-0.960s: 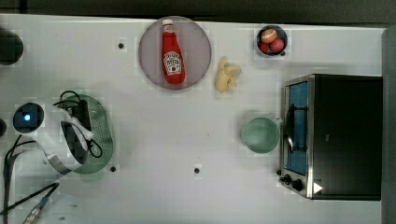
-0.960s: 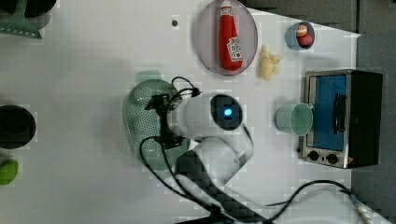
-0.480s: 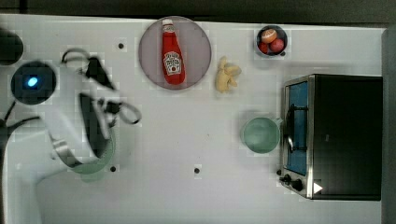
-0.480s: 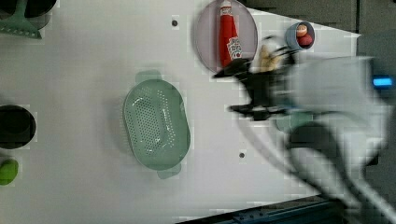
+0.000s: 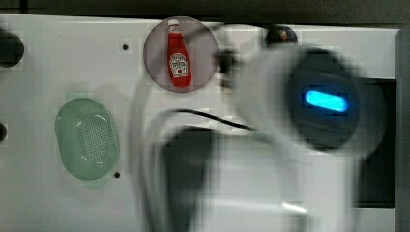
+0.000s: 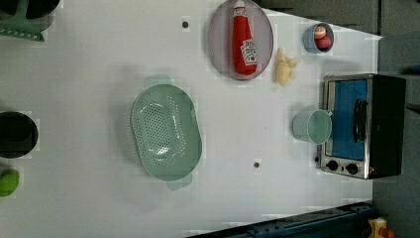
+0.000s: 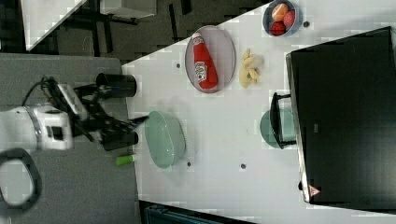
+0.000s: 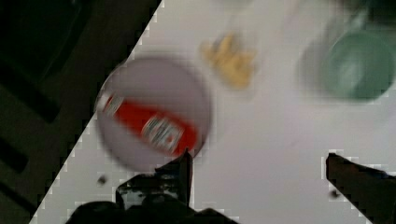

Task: Drag strainer right to left.

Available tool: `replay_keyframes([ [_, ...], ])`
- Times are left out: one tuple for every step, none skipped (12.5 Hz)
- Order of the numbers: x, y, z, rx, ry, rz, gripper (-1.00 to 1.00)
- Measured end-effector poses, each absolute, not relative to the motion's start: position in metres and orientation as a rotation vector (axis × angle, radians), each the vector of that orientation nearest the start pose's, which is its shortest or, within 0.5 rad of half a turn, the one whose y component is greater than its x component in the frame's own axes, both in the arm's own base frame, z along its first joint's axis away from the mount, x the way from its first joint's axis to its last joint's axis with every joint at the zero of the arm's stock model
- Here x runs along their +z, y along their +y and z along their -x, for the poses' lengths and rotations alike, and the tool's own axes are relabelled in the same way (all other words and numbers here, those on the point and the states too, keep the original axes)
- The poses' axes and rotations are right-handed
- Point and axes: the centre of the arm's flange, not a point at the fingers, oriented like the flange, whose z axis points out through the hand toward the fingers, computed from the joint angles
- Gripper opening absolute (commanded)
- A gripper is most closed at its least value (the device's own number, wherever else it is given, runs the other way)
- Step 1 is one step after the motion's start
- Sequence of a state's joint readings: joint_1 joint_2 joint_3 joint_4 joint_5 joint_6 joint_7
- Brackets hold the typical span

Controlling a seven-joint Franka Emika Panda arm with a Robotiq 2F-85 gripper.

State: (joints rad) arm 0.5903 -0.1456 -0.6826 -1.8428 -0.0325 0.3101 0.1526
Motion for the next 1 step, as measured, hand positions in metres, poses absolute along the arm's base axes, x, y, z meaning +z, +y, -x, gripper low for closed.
replay_keyframes([
  [0.5893,-0.1235,-0.5216,-0.151,1.53,2.59,1.0],
])
